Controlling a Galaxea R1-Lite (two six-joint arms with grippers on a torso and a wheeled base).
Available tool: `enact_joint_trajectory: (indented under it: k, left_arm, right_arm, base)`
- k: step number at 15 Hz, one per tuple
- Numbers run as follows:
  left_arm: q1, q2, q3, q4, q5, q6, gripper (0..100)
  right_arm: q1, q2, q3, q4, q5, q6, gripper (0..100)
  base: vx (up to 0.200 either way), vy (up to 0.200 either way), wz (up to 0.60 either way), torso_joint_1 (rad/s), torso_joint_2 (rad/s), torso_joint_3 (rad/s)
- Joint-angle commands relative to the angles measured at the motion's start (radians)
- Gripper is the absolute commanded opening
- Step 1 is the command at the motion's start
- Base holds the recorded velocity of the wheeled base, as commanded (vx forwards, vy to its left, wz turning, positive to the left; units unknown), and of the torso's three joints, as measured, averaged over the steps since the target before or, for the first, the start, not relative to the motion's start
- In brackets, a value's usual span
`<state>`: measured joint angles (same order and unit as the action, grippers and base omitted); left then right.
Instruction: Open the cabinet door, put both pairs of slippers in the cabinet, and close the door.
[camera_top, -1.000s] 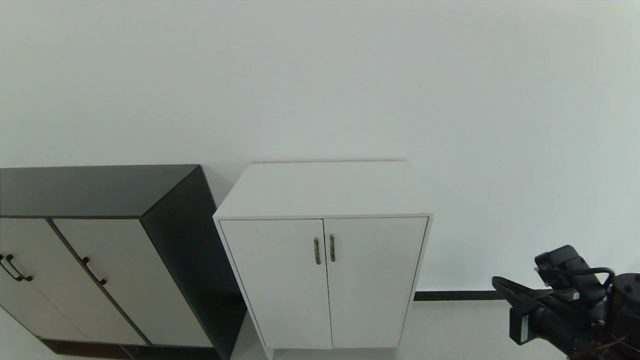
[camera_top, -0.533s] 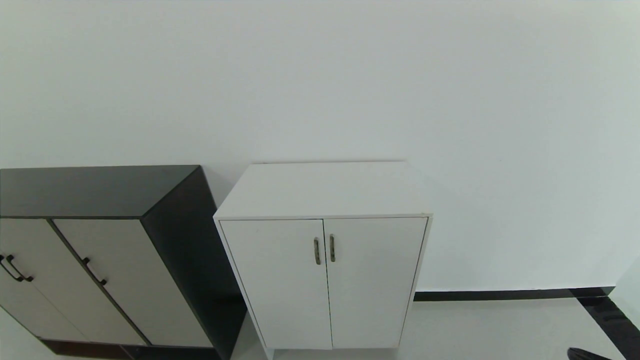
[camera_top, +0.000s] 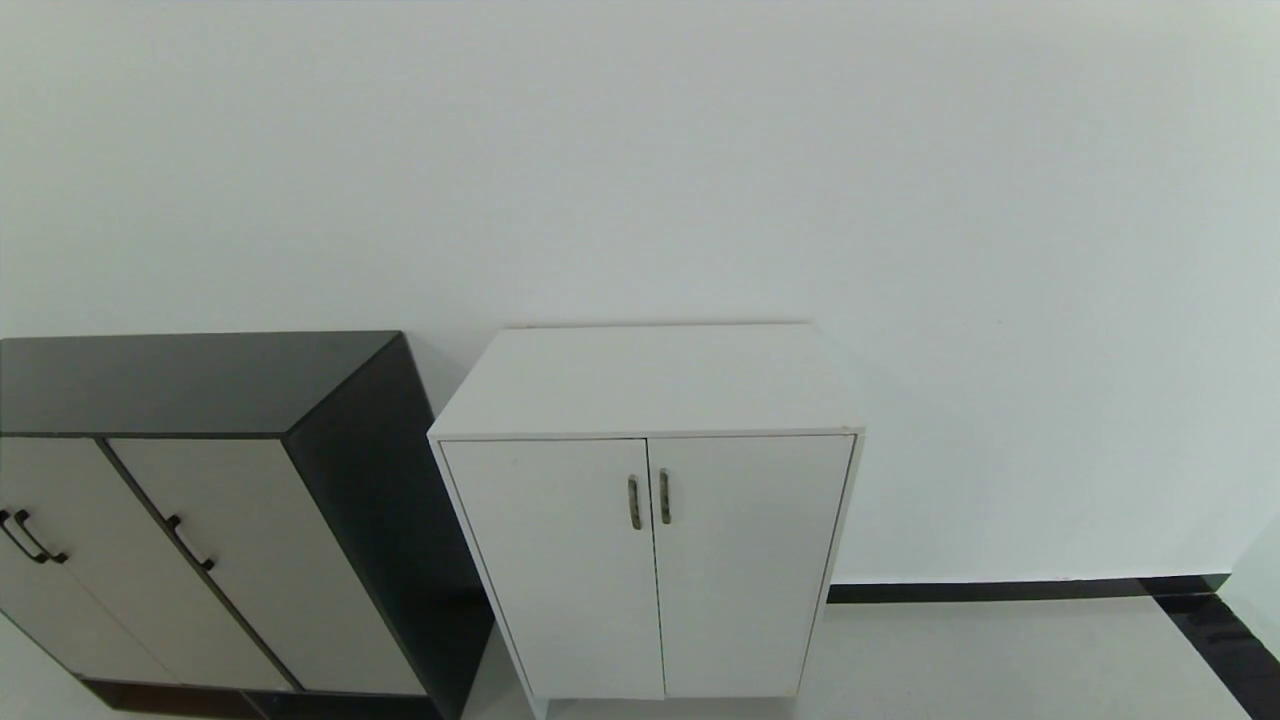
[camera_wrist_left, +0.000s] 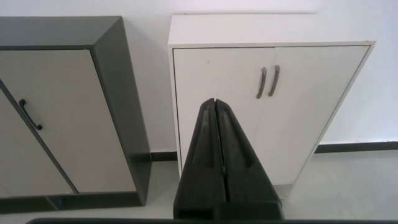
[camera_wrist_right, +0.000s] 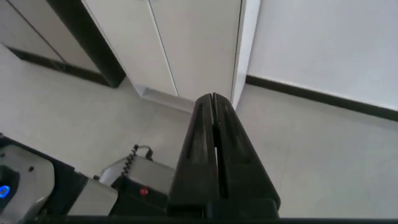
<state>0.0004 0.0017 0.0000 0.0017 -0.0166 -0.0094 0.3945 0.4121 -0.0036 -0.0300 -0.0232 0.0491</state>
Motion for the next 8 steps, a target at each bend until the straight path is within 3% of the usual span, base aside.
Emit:
enact_joint_trajectory:
  k: [1,5,8]
  left_arm:
    - [0.0,0.001,0.0,0.0,0.0,-0.001,0]
    - [0.0,0.001,0.0,0.0,0.001,-0.001,0]
    - [0.0,0.001,0.0,0.0,0.001,-0.001,0]
  right_arm:
    - [-0.002,-0.098,-0.003,0.01,-0.021,0.011,0]
    - [-0.057,-0.154,-0.007,0.013,-0.115,0.008,0]
    - [-0.253,-0.154,-0.007,0.015,-0.112,0.001,0]
  base:
    - [0.0,0.0,0.0,0.0,0.0,0.0]
    - [0.0,0.0,0.0,0.0,0.0,0.0]
    - [0.0,0.0,0.0,0.0,0.0,0.0]
